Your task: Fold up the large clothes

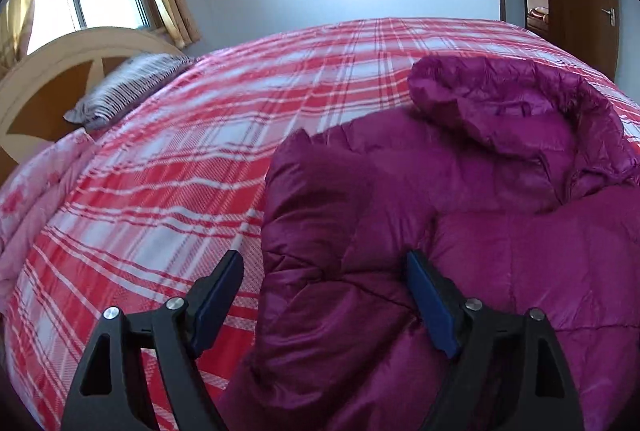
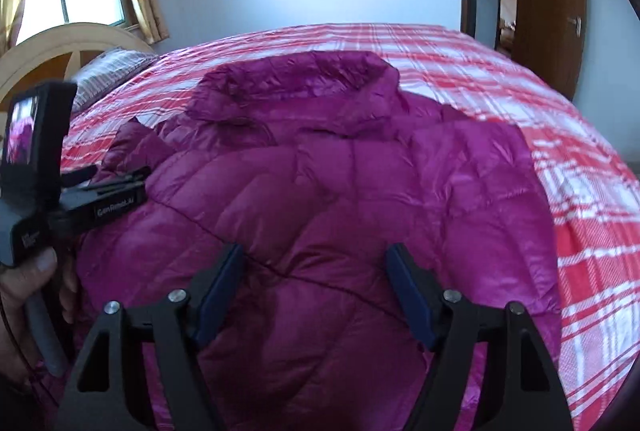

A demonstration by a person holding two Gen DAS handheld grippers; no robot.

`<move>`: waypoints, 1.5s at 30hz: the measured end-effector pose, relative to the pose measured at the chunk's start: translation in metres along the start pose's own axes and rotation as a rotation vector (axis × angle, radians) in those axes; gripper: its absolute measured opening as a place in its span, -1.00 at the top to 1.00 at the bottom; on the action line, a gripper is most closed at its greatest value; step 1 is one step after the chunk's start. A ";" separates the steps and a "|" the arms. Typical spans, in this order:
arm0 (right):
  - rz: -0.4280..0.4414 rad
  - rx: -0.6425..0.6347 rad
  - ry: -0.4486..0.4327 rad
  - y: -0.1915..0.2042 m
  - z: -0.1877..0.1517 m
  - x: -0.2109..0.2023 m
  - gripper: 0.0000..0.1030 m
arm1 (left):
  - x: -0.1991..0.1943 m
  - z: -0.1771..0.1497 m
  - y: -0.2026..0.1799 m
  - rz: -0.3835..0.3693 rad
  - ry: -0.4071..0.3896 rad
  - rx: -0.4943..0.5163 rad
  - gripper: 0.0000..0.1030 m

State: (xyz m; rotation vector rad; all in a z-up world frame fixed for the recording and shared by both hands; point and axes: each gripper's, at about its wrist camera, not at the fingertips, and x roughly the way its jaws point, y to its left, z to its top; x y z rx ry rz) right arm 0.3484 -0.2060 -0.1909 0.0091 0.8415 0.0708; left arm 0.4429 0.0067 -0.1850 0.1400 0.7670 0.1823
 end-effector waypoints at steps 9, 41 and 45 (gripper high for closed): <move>-0.009 0.010 0.066 -0.002 -0.005 0.011 -0.49 | 0.017 -0.004 0.010 -0.024 0.078 -0.061 -0.96; -0.127 -0.064 0.112 0.012 -0.006 0.027 -0.59 | 0.020 -0.005 0.009 -0.015 0.082 -0.055 -0.98; -0.126 -0.062 0.111 0.012 -0.005 0.027 -0.59 | 0.020 -0.005 0.009 -0.016 0.082 -0.056 -0.98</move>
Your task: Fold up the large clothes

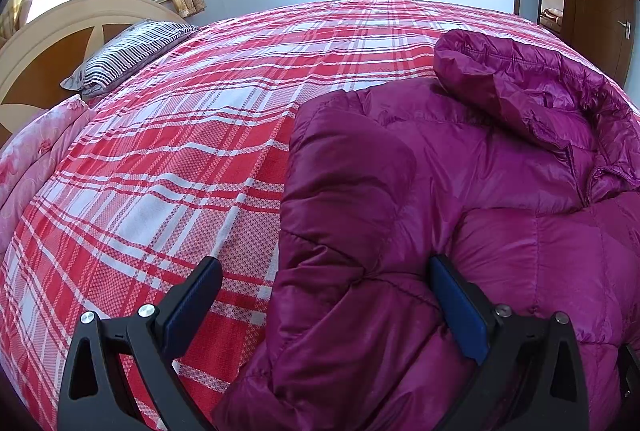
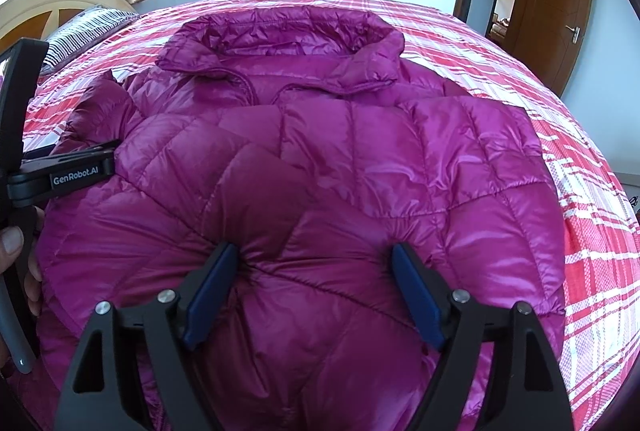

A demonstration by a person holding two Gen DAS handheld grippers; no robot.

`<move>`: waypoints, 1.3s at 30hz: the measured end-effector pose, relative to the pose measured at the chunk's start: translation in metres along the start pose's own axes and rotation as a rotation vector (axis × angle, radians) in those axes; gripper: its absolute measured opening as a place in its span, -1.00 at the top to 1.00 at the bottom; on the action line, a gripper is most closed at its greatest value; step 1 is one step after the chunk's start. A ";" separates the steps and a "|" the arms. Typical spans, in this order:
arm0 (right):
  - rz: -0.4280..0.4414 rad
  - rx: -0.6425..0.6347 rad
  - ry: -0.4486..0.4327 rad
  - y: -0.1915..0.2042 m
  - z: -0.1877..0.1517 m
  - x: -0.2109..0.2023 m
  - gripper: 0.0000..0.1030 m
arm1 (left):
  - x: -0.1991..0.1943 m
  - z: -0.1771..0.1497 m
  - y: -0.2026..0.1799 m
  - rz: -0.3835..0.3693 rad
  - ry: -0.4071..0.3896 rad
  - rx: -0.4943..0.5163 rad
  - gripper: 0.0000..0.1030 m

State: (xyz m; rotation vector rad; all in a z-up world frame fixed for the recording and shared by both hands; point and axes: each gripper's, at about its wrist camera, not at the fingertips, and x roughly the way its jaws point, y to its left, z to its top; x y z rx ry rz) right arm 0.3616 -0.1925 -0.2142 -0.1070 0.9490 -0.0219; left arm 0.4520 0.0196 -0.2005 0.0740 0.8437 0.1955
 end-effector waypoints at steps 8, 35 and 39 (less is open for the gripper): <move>-0.002 0.001 -0.002 0.000 -0.001 0.000 -0.60 | 0.001 0.000 0.001 -0.005 0.002 -0.004 -0.98; -0.002 0.003 -0.005 0.001 -0.002 -0.002 -0.61 | -0.002 0.001 0.024 -0.158 0.041 -0.115 -0.98; -0.008 -0.005 -0.004 0.002 -0.003 -0.002 -0.62 | -0.031 0.016 0.034 -0.181 -0.014 -0.098 -0.98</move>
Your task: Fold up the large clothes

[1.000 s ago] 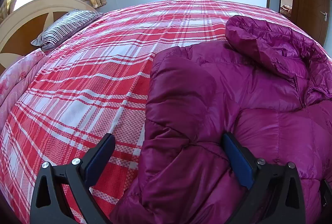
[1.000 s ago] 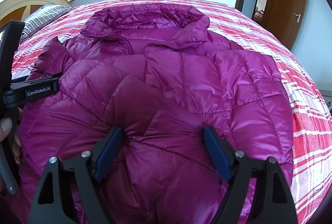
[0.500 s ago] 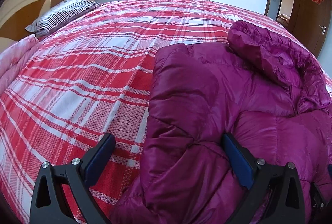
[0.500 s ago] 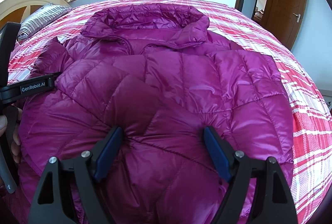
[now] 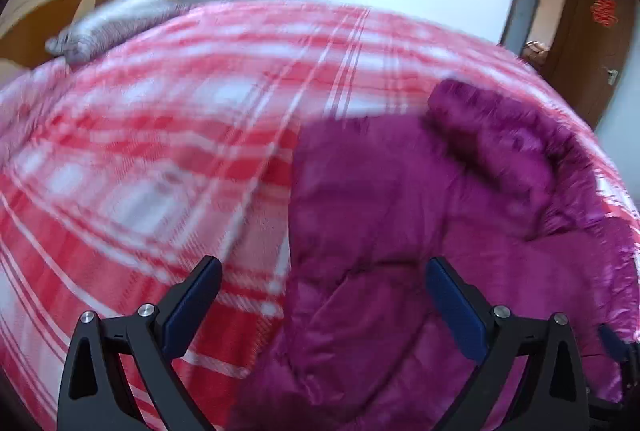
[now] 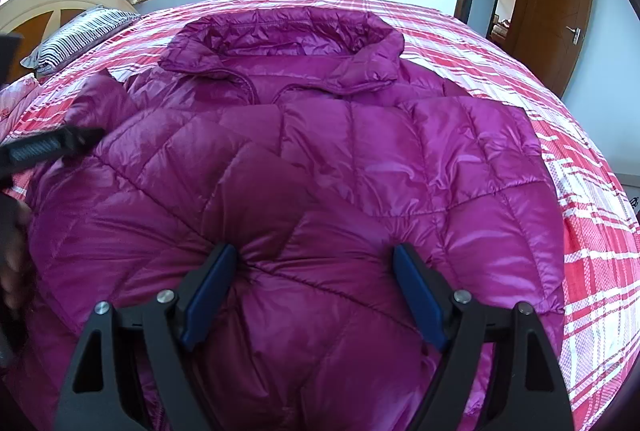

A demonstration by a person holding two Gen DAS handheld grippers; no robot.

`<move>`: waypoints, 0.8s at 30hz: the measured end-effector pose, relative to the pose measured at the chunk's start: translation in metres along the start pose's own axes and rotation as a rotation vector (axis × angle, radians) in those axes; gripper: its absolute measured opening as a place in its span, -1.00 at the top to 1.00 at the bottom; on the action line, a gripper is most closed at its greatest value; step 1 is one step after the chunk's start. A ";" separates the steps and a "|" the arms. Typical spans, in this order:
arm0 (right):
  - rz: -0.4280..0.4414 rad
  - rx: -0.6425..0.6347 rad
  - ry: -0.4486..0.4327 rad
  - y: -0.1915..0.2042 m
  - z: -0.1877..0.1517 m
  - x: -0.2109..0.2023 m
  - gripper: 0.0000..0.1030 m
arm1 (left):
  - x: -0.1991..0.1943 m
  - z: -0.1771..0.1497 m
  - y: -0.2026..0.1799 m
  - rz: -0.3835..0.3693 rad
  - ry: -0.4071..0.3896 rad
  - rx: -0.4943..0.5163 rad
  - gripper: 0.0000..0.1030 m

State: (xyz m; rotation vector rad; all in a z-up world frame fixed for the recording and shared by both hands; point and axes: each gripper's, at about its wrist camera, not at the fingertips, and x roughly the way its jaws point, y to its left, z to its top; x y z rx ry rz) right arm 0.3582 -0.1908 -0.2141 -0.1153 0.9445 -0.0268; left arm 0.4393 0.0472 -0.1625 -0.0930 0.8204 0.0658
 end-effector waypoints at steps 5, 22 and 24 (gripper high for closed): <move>-0.003 -0.020 0.006 0.003 -0.003 -0.003 -0.63 | -0.030 0.038 -0.007 0.010 -0.102 0.089 -0.98; 0.032 -0.043 0.068 -0.026 0.024 0.021 -0.49 | -0.002 0.087 -0.047 -0.027 -0.126 0.159 -0.98; 0.046 -0.005 0.047 -0.031 0.016 0.017 -0.49 | 0.010 0.096 -0.057 -0.019 -0.114 0.204 -0.98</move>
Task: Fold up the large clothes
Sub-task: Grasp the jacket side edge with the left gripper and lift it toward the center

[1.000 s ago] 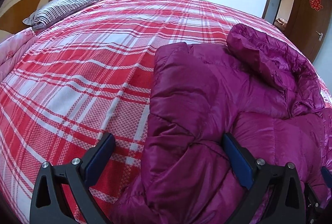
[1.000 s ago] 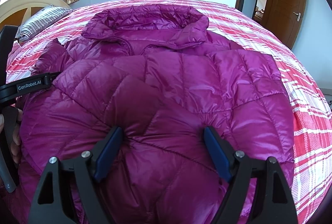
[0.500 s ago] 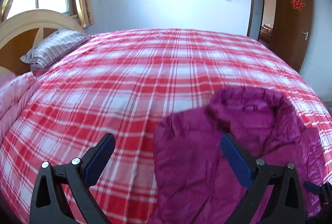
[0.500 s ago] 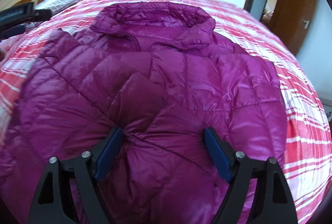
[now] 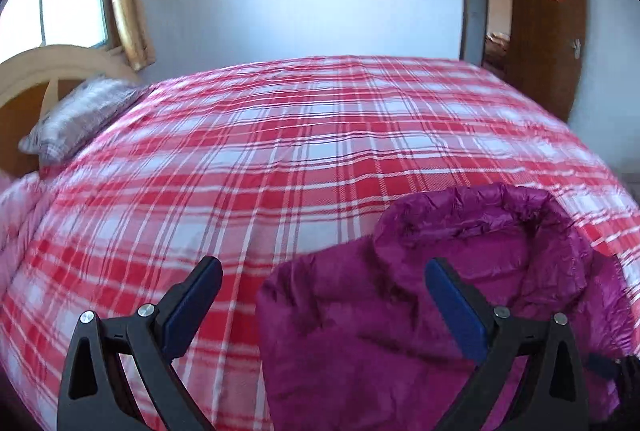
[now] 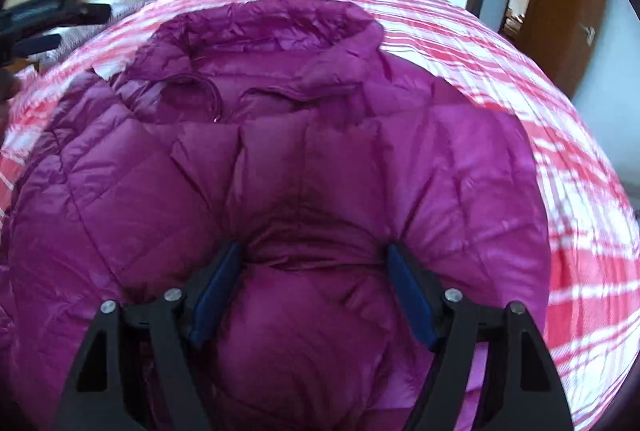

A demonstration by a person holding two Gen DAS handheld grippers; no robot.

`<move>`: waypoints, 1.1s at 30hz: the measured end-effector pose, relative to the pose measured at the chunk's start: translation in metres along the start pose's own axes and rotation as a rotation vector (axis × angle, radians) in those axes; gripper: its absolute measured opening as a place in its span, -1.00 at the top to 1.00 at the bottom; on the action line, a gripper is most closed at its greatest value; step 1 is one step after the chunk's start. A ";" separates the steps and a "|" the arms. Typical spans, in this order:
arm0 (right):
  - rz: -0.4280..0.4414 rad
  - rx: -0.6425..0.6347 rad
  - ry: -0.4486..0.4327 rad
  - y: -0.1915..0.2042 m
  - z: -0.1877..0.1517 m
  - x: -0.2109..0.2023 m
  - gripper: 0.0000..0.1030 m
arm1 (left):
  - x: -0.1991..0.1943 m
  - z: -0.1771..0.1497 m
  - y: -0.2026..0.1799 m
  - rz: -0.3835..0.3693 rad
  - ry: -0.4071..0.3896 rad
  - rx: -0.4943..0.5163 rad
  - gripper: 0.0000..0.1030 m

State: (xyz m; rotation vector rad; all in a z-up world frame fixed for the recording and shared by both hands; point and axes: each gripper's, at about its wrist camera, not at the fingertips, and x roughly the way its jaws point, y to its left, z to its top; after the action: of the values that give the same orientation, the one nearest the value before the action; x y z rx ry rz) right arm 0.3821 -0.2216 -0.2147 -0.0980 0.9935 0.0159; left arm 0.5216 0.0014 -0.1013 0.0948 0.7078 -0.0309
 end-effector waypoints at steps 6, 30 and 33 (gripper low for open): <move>0.016 0.022 -0.030 0.001 -0.001 0.003 -0.62 | 0.047 0.028 -0.024 0.009 0.036 0.089 -0.98; 0.230 0.360 -0.218 -0.059 -0.019 -0.017 -0.90 | 0.034 -0.008 -0.063 -0.134 -0.050 0.433 0.94; 0.217 0.341 -0.212 -0.055 -0.018 -0.016 -0.95 | 0.028 0.018 -0.052 -0.129 -0.093 0.302 0.93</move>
State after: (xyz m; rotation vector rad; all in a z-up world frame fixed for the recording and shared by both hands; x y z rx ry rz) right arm 0.3615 -0.2774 -0.2069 0.3185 0.7793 0.0540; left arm 0.5519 -0.0517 -0.1099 0.3350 0.6113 -0.2649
